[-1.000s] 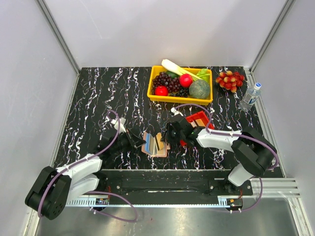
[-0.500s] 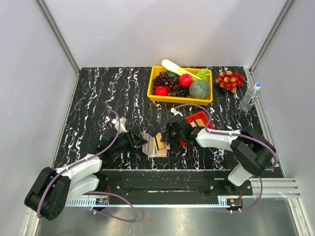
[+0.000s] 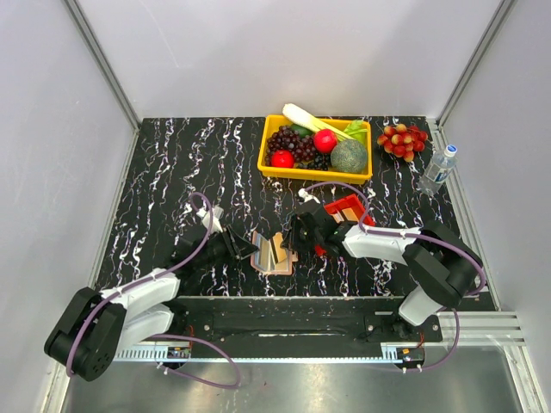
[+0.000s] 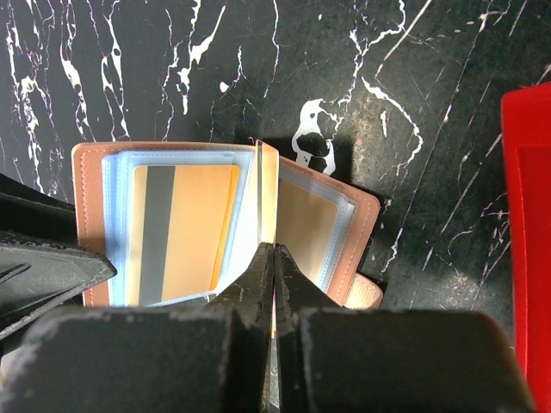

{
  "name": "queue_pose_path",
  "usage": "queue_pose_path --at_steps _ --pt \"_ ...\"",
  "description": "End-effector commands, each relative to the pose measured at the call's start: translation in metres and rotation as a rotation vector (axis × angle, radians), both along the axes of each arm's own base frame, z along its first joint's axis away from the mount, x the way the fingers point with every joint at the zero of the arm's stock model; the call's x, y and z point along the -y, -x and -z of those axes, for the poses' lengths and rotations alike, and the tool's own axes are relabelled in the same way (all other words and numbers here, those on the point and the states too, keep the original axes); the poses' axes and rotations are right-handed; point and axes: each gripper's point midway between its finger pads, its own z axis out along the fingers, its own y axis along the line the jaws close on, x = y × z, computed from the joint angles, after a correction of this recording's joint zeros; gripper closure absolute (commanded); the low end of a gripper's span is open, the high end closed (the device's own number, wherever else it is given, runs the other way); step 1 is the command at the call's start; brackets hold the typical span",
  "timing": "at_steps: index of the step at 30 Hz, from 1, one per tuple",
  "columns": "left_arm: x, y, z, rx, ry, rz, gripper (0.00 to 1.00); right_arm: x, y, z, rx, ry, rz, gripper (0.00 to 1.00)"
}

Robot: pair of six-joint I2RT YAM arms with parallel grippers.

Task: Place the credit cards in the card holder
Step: Insert the credit card into the card holder.

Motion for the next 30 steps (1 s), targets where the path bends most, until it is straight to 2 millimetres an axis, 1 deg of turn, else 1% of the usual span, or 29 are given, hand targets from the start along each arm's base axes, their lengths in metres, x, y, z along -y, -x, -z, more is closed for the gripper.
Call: queue_pose_path --at_steps 1,5,8,13,15,19,21,26,29,30 --pt "0.01 -0.009 -0.021 0.073 0.038 0.024 0.7 -0.009 -0.002 -0.006 0.022 -0.013 -0.023 1.0" --pt "0.01 -0.008 -0.021 0.074 0.037 0.028 0.82 -0.009 -0.002 -0.007 0.024 -0.013 -0.023 1.0" --pt "0.011 -0.008 -0.022 0.078 0.036 0.031 0.88 -0.009 -0.002 -0.007 0.024 -0.013 -0.027 1.0" --pt "0.015 -0.007 -0.02 0.073 0.028 0.052 0.94 -0.009 -0.002 -0.007 0.025 -0.012 -0.024 1.0" --pt "0.016 -0.007 -0.016 0.062 0.019 0.06 0.95 -0.008 -0.003 -0.01 0.034 -0.012 -0.018 1.0" --pt "0.019 -0.006 -0.011 0.045 -0.006 0.069 1.0 -0.006 -0.004 -0.013 0.042 -0.012 -0.015 1.0" --pt "0.018 -0.007 -0.006 0.034 -0.033 0.059 1.0 -0.006 -0.004 -0.013 0.042 -0.012 -0.015 1.0" --pt "0.013 -0.007 0.0 0.026 -0.088 0.038 1.0 -0.004 -0.005 -0.016 0.051 -0.003 -0.006 1.0" --pt "0.005 -0.007 0.006 0.012 -0.13 0.008 1.0 0.003 -0.008 -0.023 0.075 0.014 0.019 1.0" --pt "0.002 -0.008 0.008 0.007 -0.145 -0.006 1.0 0.006 -0.013 -0.03 0.103 0.019 0.039 1.0"
